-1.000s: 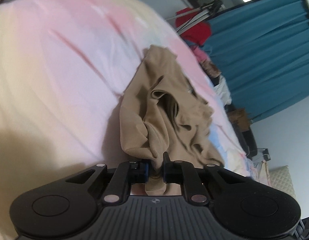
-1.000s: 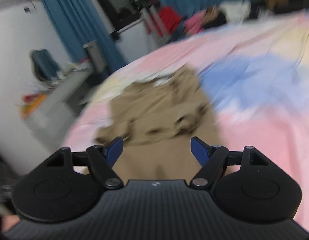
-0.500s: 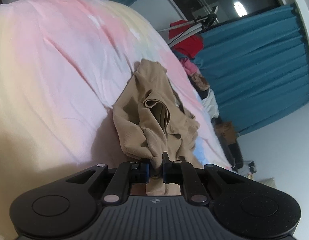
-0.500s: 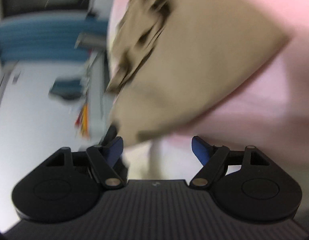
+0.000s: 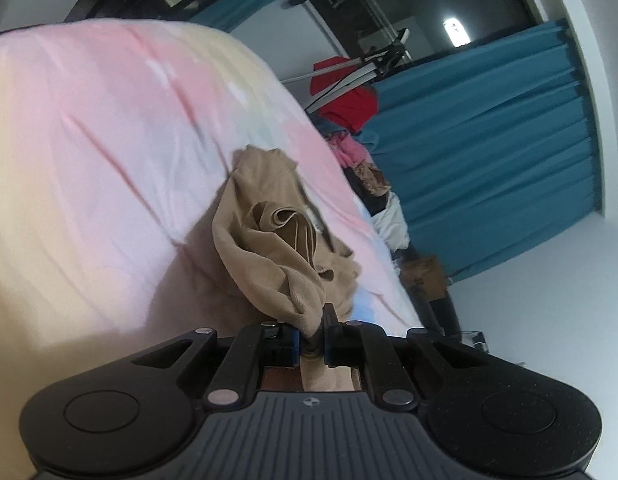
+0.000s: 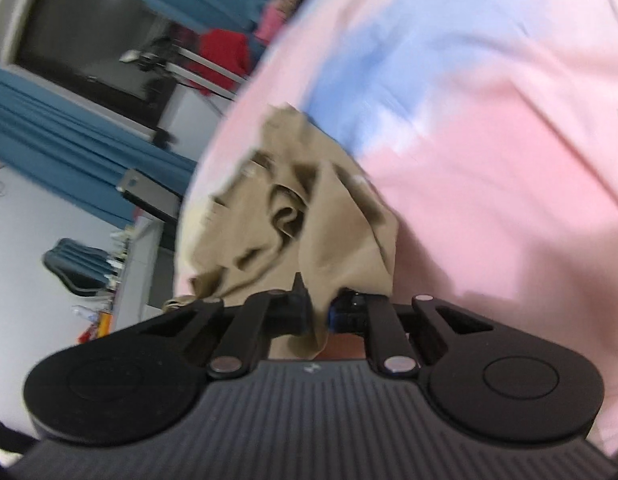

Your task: Fold clothes

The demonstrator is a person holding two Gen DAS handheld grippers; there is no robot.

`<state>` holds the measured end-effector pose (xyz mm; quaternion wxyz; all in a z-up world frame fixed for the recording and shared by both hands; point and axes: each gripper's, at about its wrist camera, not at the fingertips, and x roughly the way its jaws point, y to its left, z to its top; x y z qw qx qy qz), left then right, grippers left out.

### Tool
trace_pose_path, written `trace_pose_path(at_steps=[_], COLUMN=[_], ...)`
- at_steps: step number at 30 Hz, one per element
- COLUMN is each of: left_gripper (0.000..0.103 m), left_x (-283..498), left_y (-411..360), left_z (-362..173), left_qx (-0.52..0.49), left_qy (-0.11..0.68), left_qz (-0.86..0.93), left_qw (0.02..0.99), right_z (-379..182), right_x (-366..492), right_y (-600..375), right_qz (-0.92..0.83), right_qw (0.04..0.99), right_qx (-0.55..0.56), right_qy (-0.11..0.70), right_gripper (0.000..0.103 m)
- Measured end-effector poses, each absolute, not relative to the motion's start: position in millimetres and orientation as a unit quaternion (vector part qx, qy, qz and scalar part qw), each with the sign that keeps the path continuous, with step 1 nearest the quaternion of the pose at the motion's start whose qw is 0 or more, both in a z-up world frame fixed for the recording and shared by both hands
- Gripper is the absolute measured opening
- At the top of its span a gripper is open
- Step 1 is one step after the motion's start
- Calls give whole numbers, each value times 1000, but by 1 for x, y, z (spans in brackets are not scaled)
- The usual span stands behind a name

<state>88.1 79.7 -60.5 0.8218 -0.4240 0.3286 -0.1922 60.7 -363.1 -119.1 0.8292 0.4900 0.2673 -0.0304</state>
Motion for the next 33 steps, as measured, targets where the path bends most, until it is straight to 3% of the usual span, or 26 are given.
trace_pose_path(at_steps=[5,10,19,25,33], left_gripper=[10,10,10,11,12], left_x=[59,8,-85,-50,55], left_y=[86,93,115,110,85], left_z=[-23,8,24,35,22], left_qx=[-425,-411,-428,-425,-391], left_qy=[305,336,363,362,370], left_qz=[-206,-189,-178,-162,-114], left_qw=[827,826,809,814,835], right_z=[-68,-35,-17,-12,-34], right_x=[43,2,-91,-56,49], right_y=[-366,-365,-356,-359,-365], right_qz=[-1,16,39,27,-8], right_qw=[856,856,842,833,818], right_qx=[460,454,457,468,485], right_qy=[236,246,286,293,308], right_gripper=[12,12,13,13,14])
